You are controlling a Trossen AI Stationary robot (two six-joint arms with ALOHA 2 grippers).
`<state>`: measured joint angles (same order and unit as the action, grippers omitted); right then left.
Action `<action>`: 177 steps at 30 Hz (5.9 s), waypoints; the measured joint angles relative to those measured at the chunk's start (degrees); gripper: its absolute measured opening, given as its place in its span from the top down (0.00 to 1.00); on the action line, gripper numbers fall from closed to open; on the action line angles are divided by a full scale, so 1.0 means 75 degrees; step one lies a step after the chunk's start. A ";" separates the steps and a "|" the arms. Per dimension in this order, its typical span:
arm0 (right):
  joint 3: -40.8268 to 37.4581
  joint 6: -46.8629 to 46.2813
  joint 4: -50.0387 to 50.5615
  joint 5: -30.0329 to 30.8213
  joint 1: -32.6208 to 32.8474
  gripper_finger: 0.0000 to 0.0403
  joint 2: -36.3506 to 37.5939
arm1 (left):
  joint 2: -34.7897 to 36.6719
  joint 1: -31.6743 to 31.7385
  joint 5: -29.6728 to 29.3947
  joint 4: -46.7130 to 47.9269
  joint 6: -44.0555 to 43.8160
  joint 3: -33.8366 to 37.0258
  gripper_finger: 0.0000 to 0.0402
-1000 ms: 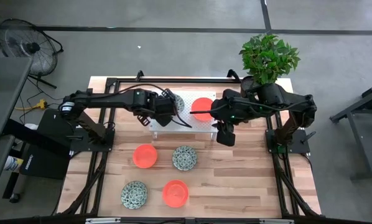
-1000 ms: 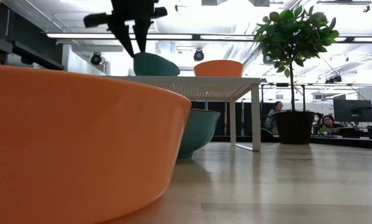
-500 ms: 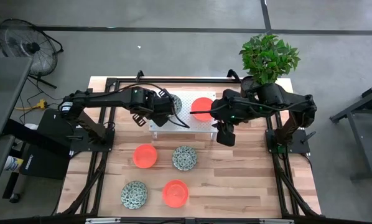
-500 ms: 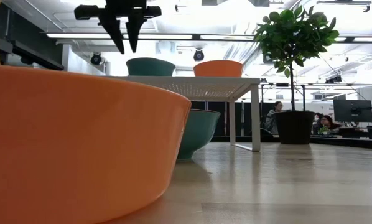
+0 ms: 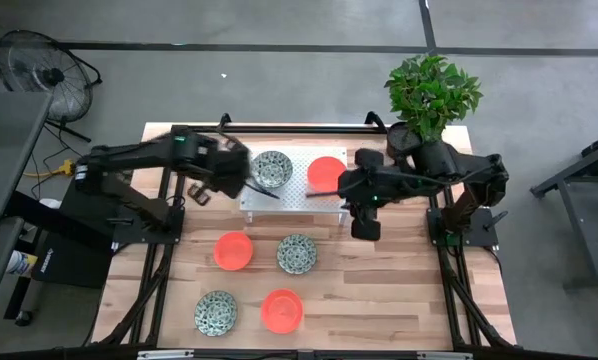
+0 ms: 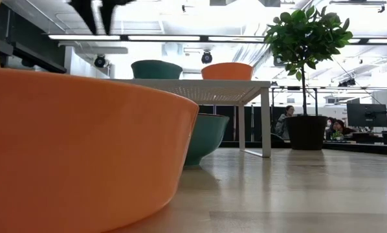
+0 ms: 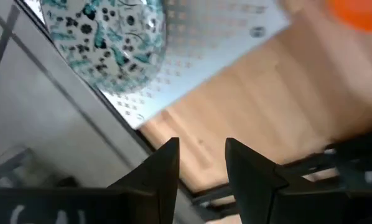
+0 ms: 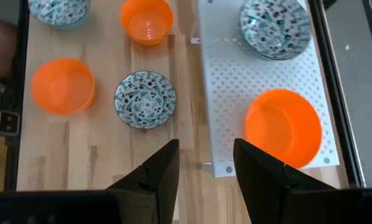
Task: Pick & Place Mini bowls
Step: Stack the top green and white patterned bowl on top of the green and white patterned bowl on the shelf
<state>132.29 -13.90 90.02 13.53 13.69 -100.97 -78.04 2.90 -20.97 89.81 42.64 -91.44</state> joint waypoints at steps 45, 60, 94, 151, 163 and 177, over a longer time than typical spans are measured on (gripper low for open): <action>-0.0009 0.2120 -0.1402 -0.1075 0.0877 0.65 -0.4703 | 0.5954 -0.4143 -0.1575 -0.1863 -0.4436 0.5074 0.69; -0.0006 0.2245 -0.1759 -0.1138 0.0886 0.65 -0.4746 | 0.7748 -0.4141 -0.1423 -0.2250 -0.4378 0.5701 0.69; -0.1475 0.2275 -0.2807 -0.0616 0.0863 0.97 -0.4751 | 0.7968 -0.4141 -0.1458 -0.2245 -0.4408 0.5701 0.69; 0.0159 0.5496 -0.2507 -0.0066 -0.0909 1.00 -0.1993 | 0.7965 -0.4140 -0.1352 -0.2261 -0.4343 0.5701 0.69; 0.0131 0.8122 -0.2295 -0.0468 -0.2097 1.00 -0.2159 | 0.7962 -0.4138 -0.1300 -0.2286 -0.4320 0.5701 0.69; 0.0131 0.9852 -0.2448 -0.0580 -0.2653 1.00 -0.2688 | 0.7959 -0.4138 -0.1286 -0.2286 -0.4320 0.5704 0.69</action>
<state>133.27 59.98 71.66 9.18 -6.20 -121.13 -18.35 -28.14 -30.61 72.66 10.24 -48.66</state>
